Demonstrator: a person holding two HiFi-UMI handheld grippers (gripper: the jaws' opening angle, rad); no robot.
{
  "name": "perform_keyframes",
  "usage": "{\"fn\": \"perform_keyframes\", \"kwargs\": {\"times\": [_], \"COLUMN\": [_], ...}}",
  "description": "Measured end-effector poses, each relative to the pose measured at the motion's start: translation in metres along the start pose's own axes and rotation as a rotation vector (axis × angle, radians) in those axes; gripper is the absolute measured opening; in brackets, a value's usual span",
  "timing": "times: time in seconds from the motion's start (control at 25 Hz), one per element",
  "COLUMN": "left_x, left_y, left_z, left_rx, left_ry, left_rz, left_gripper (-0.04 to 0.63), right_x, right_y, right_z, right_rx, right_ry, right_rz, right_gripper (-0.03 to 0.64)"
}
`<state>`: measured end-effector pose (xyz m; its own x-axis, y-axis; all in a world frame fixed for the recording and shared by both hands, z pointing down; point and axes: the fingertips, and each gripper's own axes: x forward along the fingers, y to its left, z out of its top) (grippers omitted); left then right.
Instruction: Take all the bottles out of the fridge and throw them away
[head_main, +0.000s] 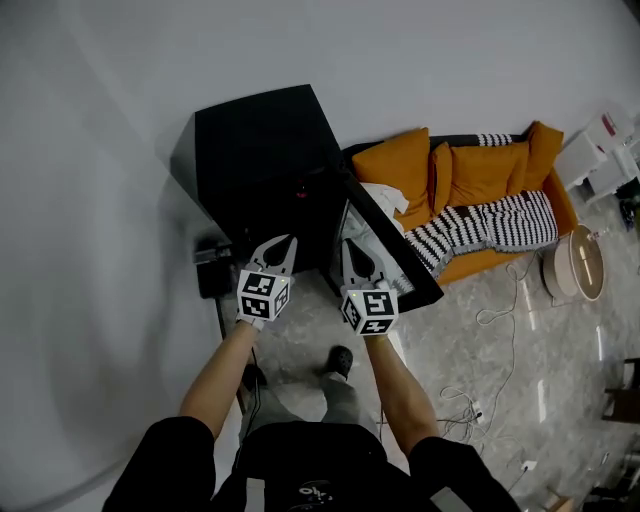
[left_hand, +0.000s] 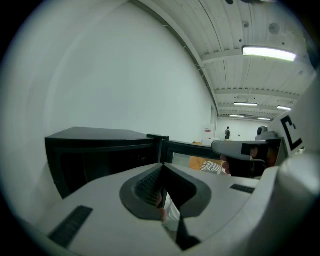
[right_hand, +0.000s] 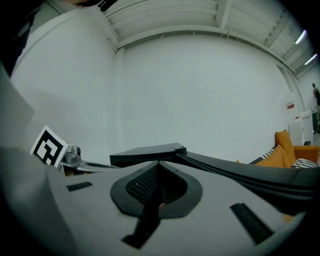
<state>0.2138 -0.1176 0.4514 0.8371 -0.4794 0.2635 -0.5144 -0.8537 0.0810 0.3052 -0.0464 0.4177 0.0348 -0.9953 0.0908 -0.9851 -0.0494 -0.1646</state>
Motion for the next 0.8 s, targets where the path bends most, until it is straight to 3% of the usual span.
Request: {"fn": "perform_keyframes", "kwargs": {"times": [0.28, 0.8], "left_x": [0.01, 0.05], "left_y": [0.008, 0.042], "left_z": [-0.04, -0.095], "left_rx": [0.042, 0.037], "left_ry": [0.044, 0.047], "left_rz": [-0.08, -0.089], "left_gripper": [0.007, 0.008], "right_x": [0.005, 0.03], "right_y": [0.008, 0.016], "right_z": [-0.027, -0.104], "right_rx": [-0.018, 0.034], "right_ry": [0.003, 0.009], "right_rz": [-0.036, -0.071], "right_gripper": [0.008, 0.008]}}
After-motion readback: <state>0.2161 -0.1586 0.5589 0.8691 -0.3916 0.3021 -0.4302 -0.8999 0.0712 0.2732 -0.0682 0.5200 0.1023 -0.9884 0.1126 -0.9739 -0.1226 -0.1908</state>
